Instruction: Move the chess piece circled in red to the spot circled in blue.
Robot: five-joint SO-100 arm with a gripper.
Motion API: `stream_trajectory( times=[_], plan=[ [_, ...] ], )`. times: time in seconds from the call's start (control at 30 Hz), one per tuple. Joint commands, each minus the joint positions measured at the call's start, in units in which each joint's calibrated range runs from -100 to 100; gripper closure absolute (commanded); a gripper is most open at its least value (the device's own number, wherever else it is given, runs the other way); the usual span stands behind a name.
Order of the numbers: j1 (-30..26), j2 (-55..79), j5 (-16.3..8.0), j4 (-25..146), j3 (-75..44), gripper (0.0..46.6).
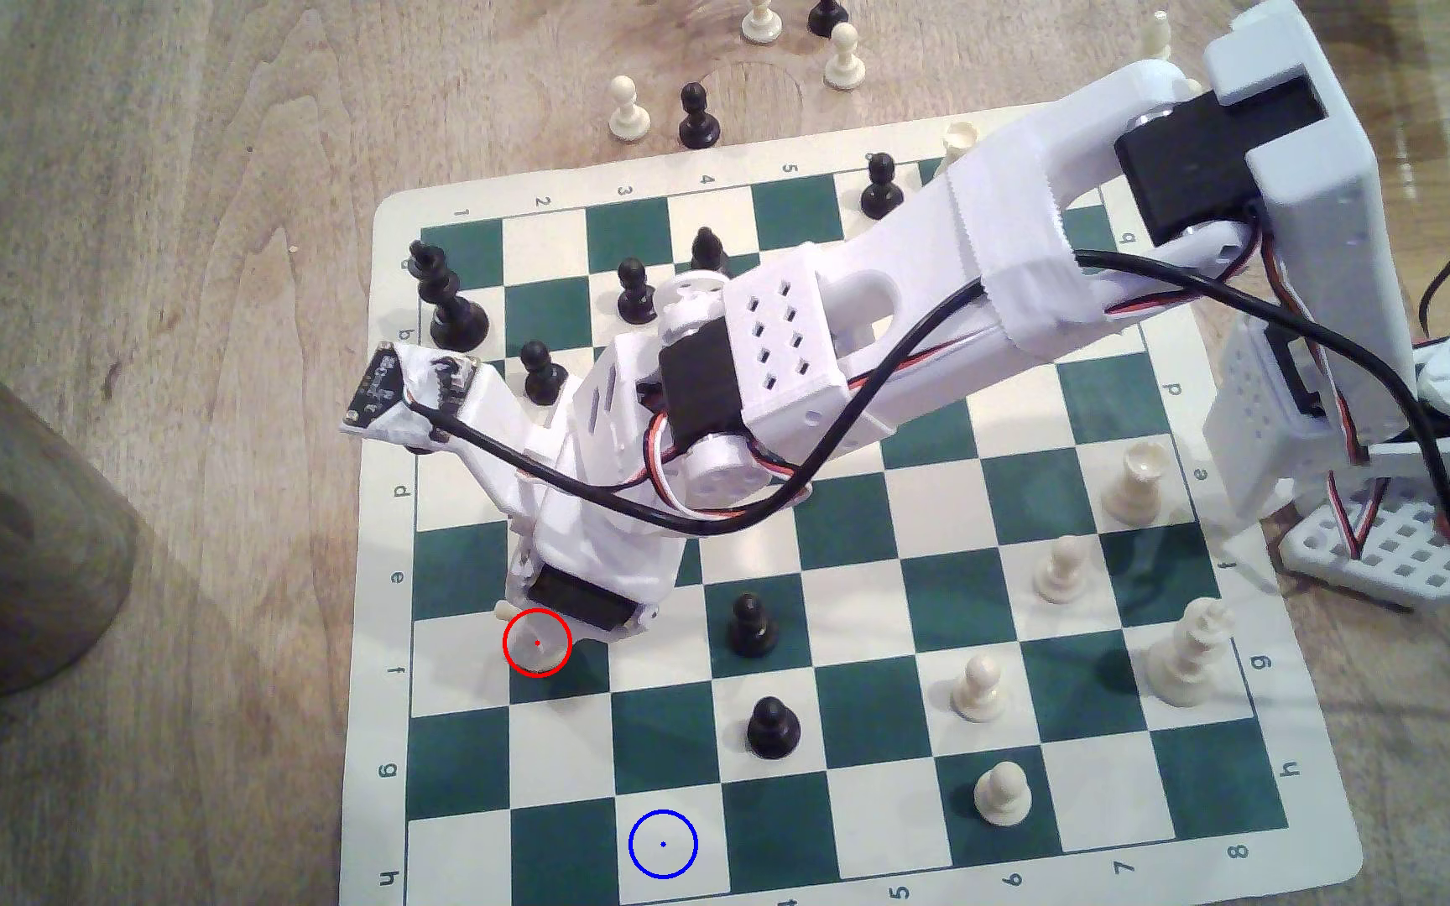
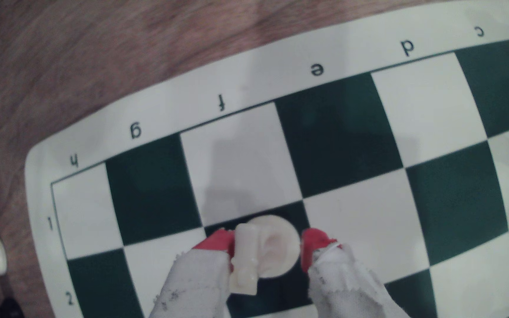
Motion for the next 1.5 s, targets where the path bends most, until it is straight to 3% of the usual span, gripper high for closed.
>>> stream_trajectory(
  times=[0.0, 0.33, 0.63, 0.97, 1.47],
  plan=[
    [-0.7, -2.7, -0.5, -0.9, -4.5, 46.4],
    [-2.3, -7.1, -1.5, 0.5, -4.5, 46.4],
    [-5.6, -20.7, -2.4, 5.5, -2.2, 46.5],
    [-13.6, -35.3, -2.3, 6.8, 12.8, 46.5],
    [-16.0, -33.1, -1.9, 2.6, 23.8, 46.5]
  ],
)
